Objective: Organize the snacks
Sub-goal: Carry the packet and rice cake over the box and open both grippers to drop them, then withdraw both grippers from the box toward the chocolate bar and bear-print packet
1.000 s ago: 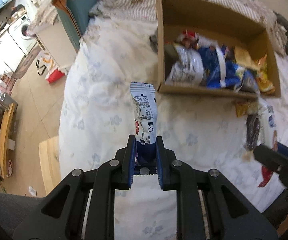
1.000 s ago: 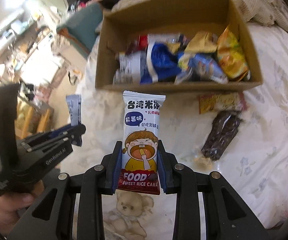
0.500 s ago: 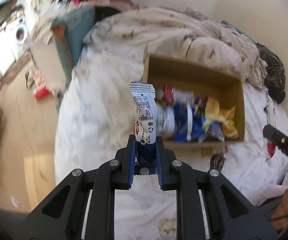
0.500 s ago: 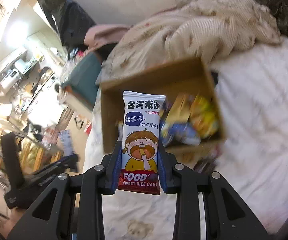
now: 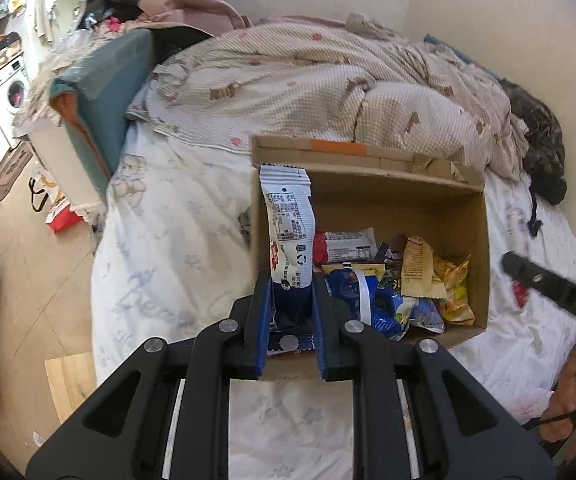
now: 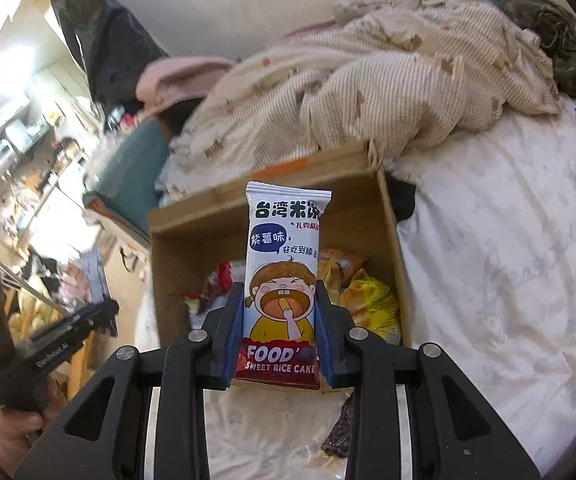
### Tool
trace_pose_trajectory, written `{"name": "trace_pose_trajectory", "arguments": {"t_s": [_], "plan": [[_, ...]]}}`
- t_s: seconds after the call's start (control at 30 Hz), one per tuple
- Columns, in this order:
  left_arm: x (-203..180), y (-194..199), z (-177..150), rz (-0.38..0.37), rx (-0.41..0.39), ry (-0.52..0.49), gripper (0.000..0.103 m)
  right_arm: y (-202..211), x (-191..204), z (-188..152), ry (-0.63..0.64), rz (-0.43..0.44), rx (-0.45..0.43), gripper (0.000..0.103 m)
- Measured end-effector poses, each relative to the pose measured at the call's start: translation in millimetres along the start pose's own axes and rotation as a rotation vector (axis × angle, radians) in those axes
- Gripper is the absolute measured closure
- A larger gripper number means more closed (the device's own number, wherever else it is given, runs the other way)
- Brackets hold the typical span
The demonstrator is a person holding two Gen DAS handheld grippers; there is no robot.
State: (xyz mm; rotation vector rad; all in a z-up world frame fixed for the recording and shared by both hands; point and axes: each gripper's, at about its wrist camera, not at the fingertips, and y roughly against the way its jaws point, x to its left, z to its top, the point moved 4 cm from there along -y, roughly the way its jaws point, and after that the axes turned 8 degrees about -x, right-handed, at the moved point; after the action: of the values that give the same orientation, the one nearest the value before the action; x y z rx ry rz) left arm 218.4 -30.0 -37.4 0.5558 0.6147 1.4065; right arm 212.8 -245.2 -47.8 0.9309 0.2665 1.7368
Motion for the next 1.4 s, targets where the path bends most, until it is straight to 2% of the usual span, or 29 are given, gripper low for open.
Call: {"name": "trace_pose_trajectory", "arguments": {"t_s": [0.1, 0.23, 0.5, 0.67, 0.97, 1.17, 1.2, 1.23, 1.27, 1.3, 1.33, 1.4], "plan": [[-10.5, -25.1, -5.4, -0.004, 0.042, -0.053, 0.088, -28.6, -2.2, -10.1, 0.004, -0.019, 0.067, 0.070], [-19.0, -44.3, -11.7, -0.009, 0.029, -0.102, 0.088, -46.9, -1.7, -15.4, 0.025, -0.014, 0.094, 0.070], [-21.3, -68.5, -12.5, -0.027, 0.061, -0.077, 0.086, -71.6, -4.2, -10.4, -0.004, 0.026, 0.126, 0.070], [-24.0, -70.6, -16.4, -0.042, 0.075, -0.093, 0.085, -81.8, -6.8, -13.3, 0.007, -0.007, 0.157, 0.070], [-24.4, -67.6, -14.0, -0.036, 0.056, -0.087, 0.085, -75.0, -0.9, -10.2, 0.002, 0.029, 0.135, 0.070], [-27.0, -61.0, -10.2, -0.031, 0.028, -0.100, 0.084, -67.3, -1.3, -1.9, -0.053, 0.092, 0.090, 0.067], [-26.4, -60.2, -9.2, -0.027, 0.023, -0.099, 0.080, -66.2, -1.2, 0.1, -0.060, 0.098, 0.084, 0.066], [-25.6, -59.3, -8.2, -0.026, 0.019, -0.096, 0.074, -64.7, -1.8, 1.7, -0.065, 0.100, 0.078, 0.058], [-24.9, -58.5, -7.9, -0.028, 0.017, -0.091, 0.054, -63.3, -2.5, 3.1, -0.069, 0.101, 0.070, 0.042], [-24.0, -57.8, -7.7, -0.031, 0.015, -0.082, 0.031, -62.5, -3.2, 3.9, -0.071, 0.097, 0.064, 0.036], [-23.1, -56.3, -7.6, -0.033, 0.009, -0.073, 0.023, -61.8, -4.2, 4.5, -0.072, 0.094, 0.059, 0.033], [-22.7, -52.7, -6.9, -0.035, -0.011, -0.069, 0.021, -61.4, -6.0, 5.4, -0.068, 0.082, 0.060, 0.033]]}}
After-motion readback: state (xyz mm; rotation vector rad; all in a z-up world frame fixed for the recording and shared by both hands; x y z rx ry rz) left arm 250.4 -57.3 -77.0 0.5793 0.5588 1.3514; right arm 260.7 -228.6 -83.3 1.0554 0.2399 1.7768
